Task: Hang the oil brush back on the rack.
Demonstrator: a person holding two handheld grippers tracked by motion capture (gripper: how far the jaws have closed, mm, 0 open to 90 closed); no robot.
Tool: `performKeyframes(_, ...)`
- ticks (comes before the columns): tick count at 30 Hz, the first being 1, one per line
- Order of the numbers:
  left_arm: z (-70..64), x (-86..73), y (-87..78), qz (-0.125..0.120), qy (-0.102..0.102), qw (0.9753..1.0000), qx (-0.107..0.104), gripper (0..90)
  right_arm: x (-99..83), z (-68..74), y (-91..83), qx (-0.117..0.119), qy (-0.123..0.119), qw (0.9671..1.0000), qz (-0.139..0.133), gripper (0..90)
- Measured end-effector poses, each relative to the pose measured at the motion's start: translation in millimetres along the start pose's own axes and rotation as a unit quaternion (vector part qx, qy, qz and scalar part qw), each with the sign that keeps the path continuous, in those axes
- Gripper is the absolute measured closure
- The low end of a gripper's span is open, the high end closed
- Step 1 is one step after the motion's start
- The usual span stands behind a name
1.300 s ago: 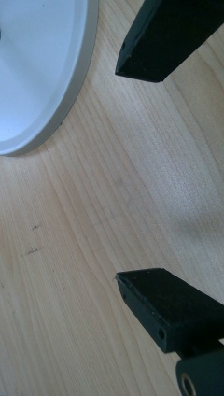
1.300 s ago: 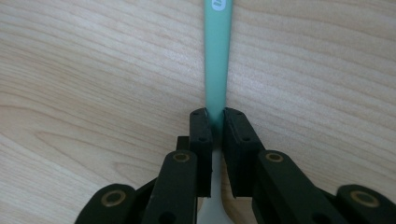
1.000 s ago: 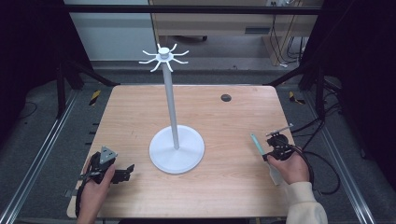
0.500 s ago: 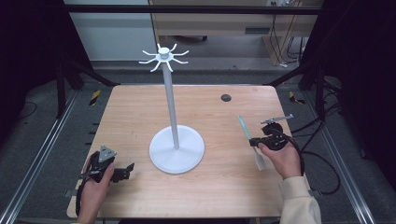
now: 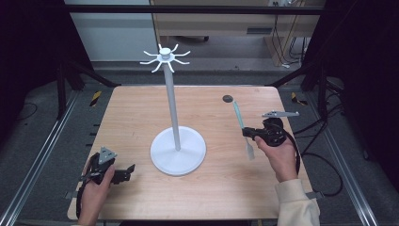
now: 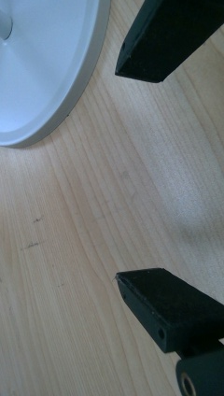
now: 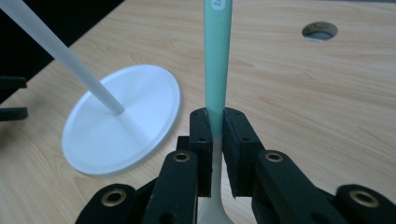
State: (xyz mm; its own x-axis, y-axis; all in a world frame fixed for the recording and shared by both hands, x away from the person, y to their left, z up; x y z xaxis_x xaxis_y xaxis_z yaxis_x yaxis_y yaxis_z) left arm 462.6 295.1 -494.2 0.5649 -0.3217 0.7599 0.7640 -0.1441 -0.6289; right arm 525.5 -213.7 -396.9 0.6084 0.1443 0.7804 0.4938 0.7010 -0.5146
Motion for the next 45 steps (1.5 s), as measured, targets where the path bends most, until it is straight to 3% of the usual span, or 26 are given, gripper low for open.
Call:
performKeyframes(10, -0.6, 2.2, -4.1, -0.007, 0.006, 1.0, -0.001, 2.6, 8.0, 26.2, 0.2, 0.011, -0.029, 0.9982, -0.052, 82.8)
performKeyframes(15, 0.1, 0.2, -5.9, -0.008, -0.001, 1.0, 0.001, 2.7, 18.6, 40.8, -3.3, 0.021, -0.04, 0.9955, -0.084, 82.8)
performKeyframes(21, 1.5, 0.3, -12.1, -0.015, -0.006, 0.9998, 0.008, 2.6, 24.9, 55.3, -2.3, 0.025, -0.052, 0.9935, -0.098, 82.8)
performKeyframes(38, 0.1, 1.7, -10.1, -0.016, 0.001, 0.9999, 0.005, 2.8, 50.7, 95.9, -6.5, 0.039, -0.098, 0.9859, -0.13, 82.8)
performKeyframes(45, -0.6, 2.0, -9.9, -0.015, 0.004, 0.9999, 0.004, 2.9, 56.4, 106.2, -8.8, 0.046, -0.109, 0.9833, -0.138, 82.7)
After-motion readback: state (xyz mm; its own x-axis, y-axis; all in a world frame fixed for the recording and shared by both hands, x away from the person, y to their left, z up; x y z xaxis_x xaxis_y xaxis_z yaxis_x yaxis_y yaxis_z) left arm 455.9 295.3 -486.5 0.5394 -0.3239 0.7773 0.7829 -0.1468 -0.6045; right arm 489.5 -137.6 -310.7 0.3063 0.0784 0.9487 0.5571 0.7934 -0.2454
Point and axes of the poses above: each handheld gripper's, and its own axes: y roughly forward along the jaws, x roughly out of its top, z roughly to its left, the point moved 2 cm from there along y, roughly forward along the jaws, and after that the axes turned 9 degrees about x, right-handed, at the moved point
